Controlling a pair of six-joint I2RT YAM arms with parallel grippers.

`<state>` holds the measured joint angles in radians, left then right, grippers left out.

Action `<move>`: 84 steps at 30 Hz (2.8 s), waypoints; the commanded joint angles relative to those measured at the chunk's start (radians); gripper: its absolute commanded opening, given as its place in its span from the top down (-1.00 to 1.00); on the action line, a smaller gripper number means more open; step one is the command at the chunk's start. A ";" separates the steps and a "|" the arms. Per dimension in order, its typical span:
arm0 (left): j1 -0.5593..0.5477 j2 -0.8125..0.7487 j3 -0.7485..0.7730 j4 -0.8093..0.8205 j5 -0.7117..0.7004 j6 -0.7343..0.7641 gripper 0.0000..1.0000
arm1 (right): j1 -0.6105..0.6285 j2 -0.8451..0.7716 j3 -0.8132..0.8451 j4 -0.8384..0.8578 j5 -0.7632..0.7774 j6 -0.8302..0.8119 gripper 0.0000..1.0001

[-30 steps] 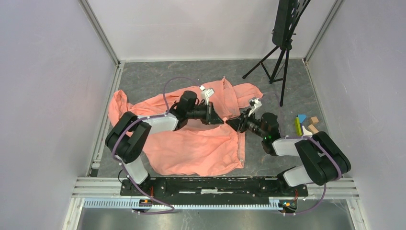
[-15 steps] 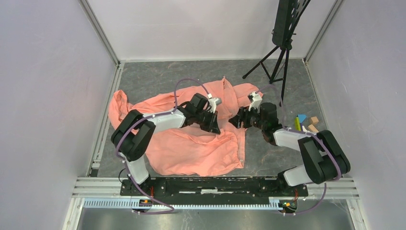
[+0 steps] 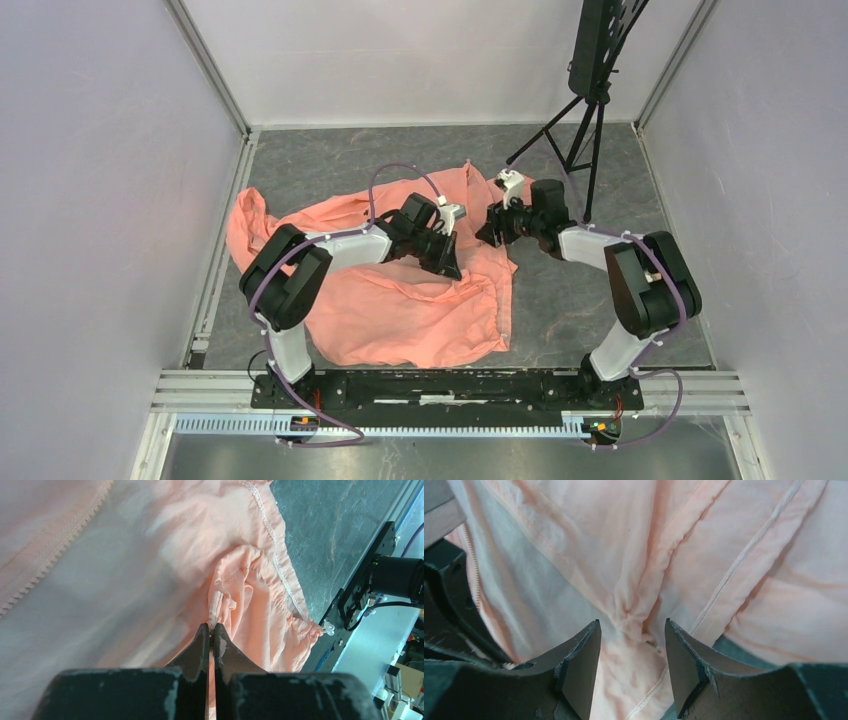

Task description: Zip up the jacket

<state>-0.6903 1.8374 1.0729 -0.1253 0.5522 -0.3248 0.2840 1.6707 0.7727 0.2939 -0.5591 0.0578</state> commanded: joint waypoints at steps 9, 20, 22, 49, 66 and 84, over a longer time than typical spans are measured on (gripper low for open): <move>0.003 -0.054 -0.028 0.059 0.055 0.056 0.96 | 0.000 0.076 0.101 -0.169 -0.115 -0.338 -0.38; 0.005 -0.062 -0.037 0.071 0.066 0.056 0.95 | 0.002 0.142 0.140 -0.139 -0.059 -0.286 -0.29; 0.005 -0.064 -0.039 0.073 0.067 0.056 0.96 | 0.001 0.141 0.135 -0.122 -0.057 -0.274 -0.22; 0.003 -0.098 -0.054 0.079 0.051 0.062 0.95 | 0.003 0.029 0.110 -0.114 -0.061 -0.118 0.99; -0.021 -0.139 0.052 -0.088 0.030 0.380 0.95 | -0.035 -0.035 0.105 -0.263 -0.243 -0.006 0.91; -0.030 -0.072 0.032 -0.018 0.129 0.555 0.95 | -0.079 -0.083 -0.021 -0.137 -0.423 0.164 0.99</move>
<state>-0.7158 1.7718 1.0904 -0.2066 0.5999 0.0753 0.2241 1.6630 0.7967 0.1226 -0.8867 0.1780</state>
